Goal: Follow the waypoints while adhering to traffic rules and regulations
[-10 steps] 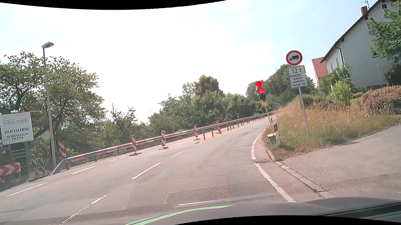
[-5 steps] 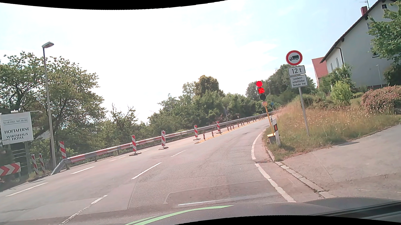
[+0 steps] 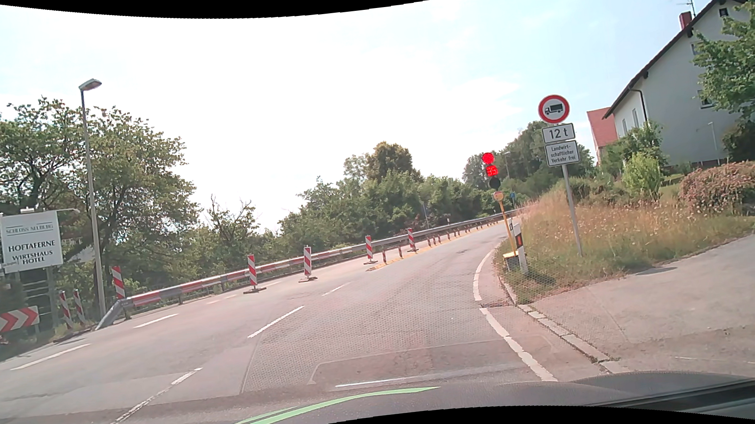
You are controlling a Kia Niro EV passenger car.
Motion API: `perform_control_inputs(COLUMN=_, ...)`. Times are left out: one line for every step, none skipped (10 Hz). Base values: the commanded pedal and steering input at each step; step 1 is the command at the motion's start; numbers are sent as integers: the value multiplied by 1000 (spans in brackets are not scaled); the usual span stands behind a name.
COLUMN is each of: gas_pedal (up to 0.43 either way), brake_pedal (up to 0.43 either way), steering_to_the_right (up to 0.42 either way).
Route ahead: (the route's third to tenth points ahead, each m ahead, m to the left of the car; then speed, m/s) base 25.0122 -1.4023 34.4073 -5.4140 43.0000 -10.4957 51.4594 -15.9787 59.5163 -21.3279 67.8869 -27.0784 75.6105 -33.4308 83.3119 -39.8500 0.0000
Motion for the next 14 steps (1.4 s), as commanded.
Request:
perform_control_inputs(gas_pedal=0, brake_pedal=329, steering_to_the_right=72)
perform_control_inputs(gas_pedal=0, brake_pedal=329, steering_to_the_right=72)
perform_control_inputs(gas_pedal=0, brake_pedal=329, steering_to_the_right=72)
perform_control_inputs(gas_pedal=0, brake_pedal=329, steering_to_the_right=72)
perform_control_inputs(gas_pedal=0, brake_pedal=329, steering_to_the_right=72)
perform_control_inputs(gas_pedal=0, brake_pedal=329, steering_to_the_right=72)
perform_control_inputs(gas_pedal=0, brake_pedal=329, steering_to_the_right=72)
perform_control_inputs(gas_pedal=0, brake_pedal=329, steering_to_the_right=72)
perform_control_inputs(gas_pedal=0, brake_pedal=329, steering_to_the_right=72)
perform_control_inputs(gas_pedal=0, brake_pedal=335, steering_to_the_right=72)
perform_control_inputs(gas_pedal=0, brake_pedal=329, steering_to_the_right=71)
perform_control_inputs(gas_pedal=0, brake_pedal=329, steering_to_the_right=72)
perform_control_inputs(gas_pedal=0, brake_pedal=329, steering_to_the_right=72)
perform_control_inputs(gas_pedal=0, brake_pedal=329, steering_to_the_right=71)
